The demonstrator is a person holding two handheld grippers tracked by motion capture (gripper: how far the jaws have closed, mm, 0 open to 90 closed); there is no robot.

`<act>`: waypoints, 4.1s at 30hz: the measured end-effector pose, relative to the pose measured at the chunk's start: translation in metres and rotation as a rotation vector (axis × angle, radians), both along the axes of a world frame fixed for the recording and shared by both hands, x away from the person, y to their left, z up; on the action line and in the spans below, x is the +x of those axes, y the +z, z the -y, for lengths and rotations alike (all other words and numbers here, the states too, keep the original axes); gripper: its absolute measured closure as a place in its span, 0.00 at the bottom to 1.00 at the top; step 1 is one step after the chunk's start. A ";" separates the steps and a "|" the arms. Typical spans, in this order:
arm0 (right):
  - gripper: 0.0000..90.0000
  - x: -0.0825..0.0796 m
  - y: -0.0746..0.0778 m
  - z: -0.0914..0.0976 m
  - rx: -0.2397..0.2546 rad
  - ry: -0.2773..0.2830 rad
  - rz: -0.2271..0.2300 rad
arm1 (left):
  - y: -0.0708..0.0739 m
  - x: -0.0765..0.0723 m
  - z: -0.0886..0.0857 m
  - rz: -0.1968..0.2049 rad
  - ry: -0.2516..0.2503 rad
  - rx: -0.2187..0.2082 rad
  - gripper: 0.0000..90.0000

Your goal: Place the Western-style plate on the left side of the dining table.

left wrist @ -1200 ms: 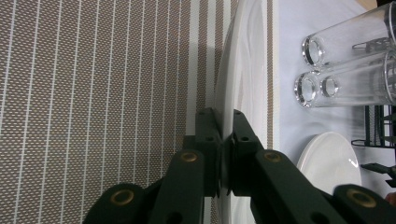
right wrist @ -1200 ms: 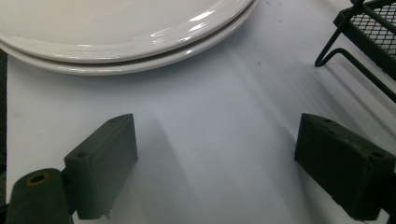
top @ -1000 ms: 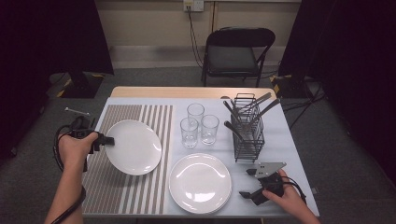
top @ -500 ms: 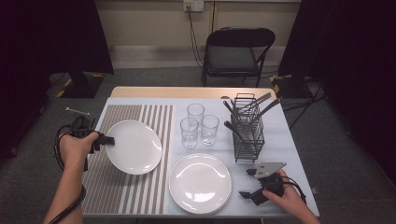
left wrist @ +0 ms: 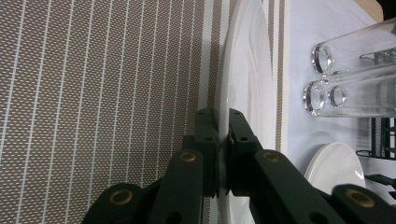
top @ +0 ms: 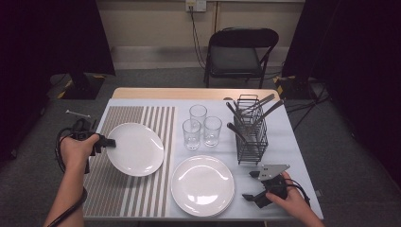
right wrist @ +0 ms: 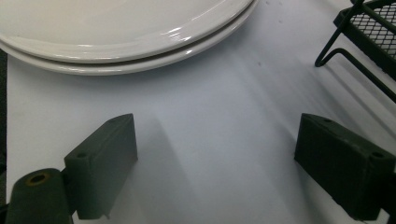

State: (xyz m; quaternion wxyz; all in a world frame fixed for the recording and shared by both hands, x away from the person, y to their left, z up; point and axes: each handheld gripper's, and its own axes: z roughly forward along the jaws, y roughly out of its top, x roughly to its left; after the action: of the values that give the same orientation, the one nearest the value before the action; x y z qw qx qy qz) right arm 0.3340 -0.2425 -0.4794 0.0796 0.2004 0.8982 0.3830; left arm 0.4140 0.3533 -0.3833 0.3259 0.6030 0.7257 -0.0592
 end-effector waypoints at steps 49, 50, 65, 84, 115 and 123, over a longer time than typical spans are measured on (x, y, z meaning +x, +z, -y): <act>0.13 0.000 0.000 0.000 0.000 0.000 0.000 | -0.018 0.009 0.000 -0.003 0.067 0.095 0.86; 0.13 0.000 0.000 0.000 0.000 0.000 -0.001 | -0.018 0.009 -0.001 -0.005 0.052 0.104 0.86; 0.13 0.000 0.000 0.000 0.000 0.000 0.000 | -0.028 0.008 -0.004 0.001 0.088 0.086 0.83; 0.13 0.000 0.000 0.000 0.000 0.000 0.000 | -0.032 0.009 -0.007 -0.015 0.083 0.108 0.83; 0.13 0.000 0.000 0.000 0.000 0.000 0.000 | -0.040 0.010 -0.007 -0.014 0.115 0.118 0.80; 0.13 0.000 0.000 0.000 0.000 0.000 0.000 | -0.041 0.010 -0.006 -0.008 0.123 0.128 0.78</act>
State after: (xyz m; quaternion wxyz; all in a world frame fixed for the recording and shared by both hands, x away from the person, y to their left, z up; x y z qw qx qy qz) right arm 0.3340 -0.2425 -0.4794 0.0795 0.2004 0.8983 0.3829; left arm 0.4243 0.3589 -0.4241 0.2867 0.5768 0.7649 0.0048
